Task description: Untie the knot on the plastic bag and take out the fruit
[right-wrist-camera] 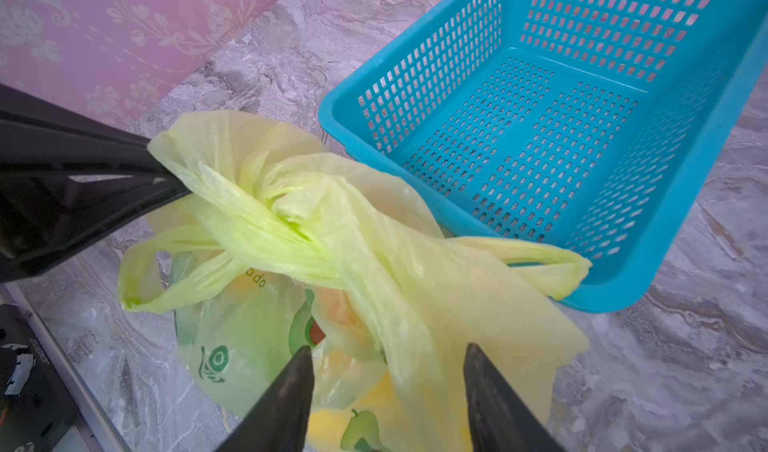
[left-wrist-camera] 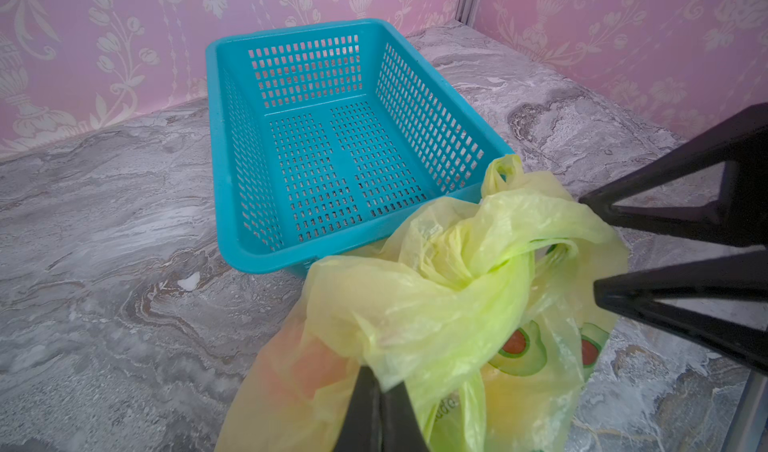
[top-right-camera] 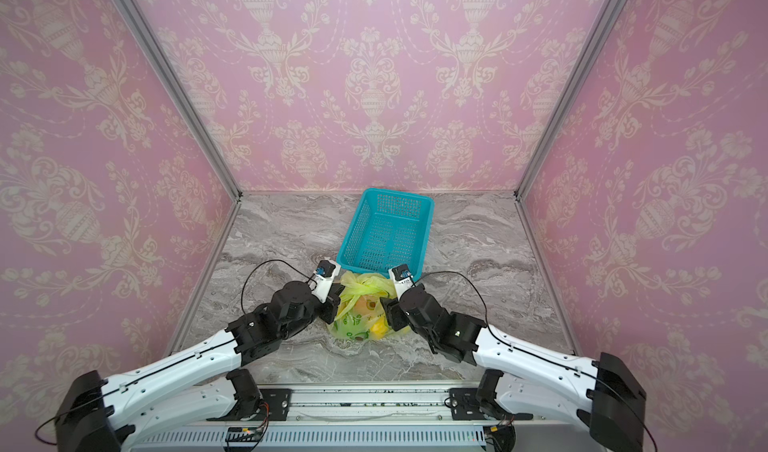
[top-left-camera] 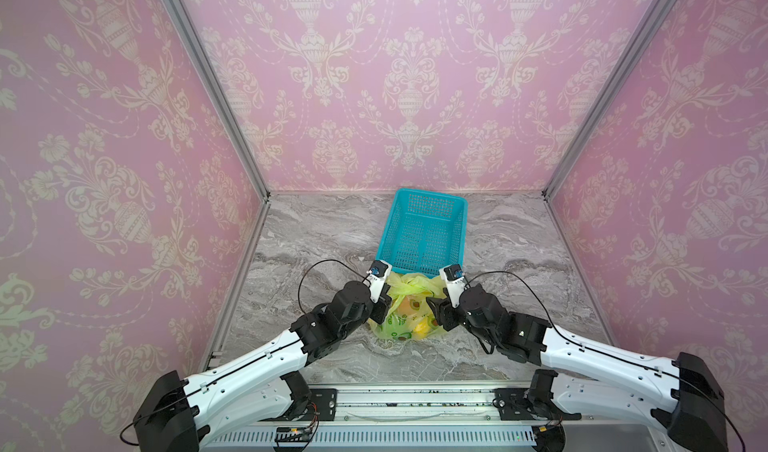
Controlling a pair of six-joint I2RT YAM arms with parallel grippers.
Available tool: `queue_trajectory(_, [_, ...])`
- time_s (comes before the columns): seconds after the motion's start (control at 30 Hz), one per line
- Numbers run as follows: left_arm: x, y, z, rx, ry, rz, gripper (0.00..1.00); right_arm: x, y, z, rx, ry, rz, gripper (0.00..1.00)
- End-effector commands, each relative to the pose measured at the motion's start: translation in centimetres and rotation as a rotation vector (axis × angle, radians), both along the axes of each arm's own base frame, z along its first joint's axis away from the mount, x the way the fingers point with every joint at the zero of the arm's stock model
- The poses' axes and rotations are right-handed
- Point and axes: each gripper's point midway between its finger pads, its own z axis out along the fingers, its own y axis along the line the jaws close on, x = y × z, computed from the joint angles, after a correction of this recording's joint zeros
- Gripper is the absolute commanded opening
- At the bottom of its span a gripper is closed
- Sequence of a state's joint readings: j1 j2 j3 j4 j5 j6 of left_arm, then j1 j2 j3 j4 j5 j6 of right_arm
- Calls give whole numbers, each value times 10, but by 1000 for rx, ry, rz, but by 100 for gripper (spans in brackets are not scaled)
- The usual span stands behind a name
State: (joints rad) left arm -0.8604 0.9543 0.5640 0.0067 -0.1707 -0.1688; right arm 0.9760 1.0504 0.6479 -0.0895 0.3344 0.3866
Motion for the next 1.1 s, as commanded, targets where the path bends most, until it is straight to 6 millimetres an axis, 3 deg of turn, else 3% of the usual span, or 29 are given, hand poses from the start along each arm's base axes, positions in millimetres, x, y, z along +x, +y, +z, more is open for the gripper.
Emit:
queue_trajectory(0.0, [0, 1, 0, 5, -10, 3, 0, 11, 0, -3, -59, 7, -54, 59])
queue_trajectory(0.03, [0, 1, 0, 3, -10, 4, 0, 14, 1, -4, -74, 12, -69, 55])
queue_trajectory(0.17, [1, 6, 2, 0, -18, 25, 0, 20, -6, -6, -98, 11, -121, 17])
queue_trajectory(0.33, [9, 27, 2, -2, -34, 132, 0, 21, -29, -8, -62, -1, -201, 1])
queue_trajectory(0.67, [20, 80, 4, -73, -21, 333, 0, 16, -83, -37, 22, 56, -354, 0])
queue_trajectory(0.93, [24, 98, -2, -77, -5, 415, 0, 14, -103, -45, 62, 78, -422, 0])
queue_trajectory(1.07, [26, 103, -6, -89, 11, 436, 2, 14, -111, -48, 72, 83, -450, 6])
